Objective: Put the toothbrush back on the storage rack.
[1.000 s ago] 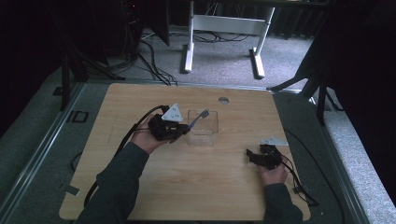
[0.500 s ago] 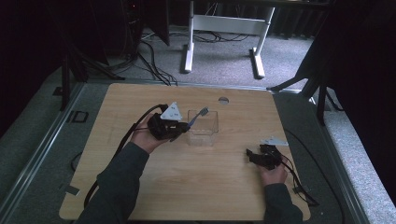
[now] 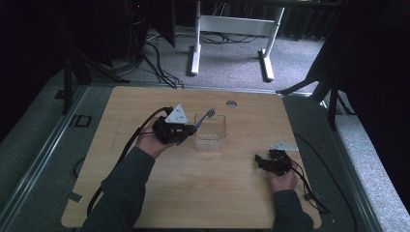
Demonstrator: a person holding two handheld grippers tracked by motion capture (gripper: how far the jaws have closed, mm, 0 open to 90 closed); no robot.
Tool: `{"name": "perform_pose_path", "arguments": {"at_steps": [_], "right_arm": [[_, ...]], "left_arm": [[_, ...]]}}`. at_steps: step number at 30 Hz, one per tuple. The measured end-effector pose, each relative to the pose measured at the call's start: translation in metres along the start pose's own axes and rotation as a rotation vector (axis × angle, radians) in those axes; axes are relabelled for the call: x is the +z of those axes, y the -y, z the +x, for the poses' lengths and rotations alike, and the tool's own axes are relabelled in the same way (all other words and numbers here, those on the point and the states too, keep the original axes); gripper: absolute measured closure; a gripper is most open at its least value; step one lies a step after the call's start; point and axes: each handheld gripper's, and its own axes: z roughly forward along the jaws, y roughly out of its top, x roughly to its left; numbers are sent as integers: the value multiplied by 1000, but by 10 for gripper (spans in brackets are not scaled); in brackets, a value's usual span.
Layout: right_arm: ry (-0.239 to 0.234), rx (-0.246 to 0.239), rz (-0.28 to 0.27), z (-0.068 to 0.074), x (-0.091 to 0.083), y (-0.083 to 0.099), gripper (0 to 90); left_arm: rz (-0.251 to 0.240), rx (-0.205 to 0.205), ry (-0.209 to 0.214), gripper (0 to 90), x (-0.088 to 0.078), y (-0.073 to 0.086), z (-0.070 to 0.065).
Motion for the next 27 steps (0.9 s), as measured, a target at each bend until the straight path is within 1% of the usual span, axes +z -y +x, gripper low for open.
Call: {"name": "perform_pose_path", "arguments": {"at_steps": [8, 12, 27], "right_arm": [[1, -2, -1, 0, 0, 0, 313], [0, -2, -1, 0, 0, 0, 313], [0, 0, 0, 0, 0, 0, 313]], "left_arm": [[-14, -7, -13, 833, -1, 0, 1], [-23, -14, -27, 833, -1, 0, 1], [-44, -28, -50, 833, -1, -1, 4]]}}
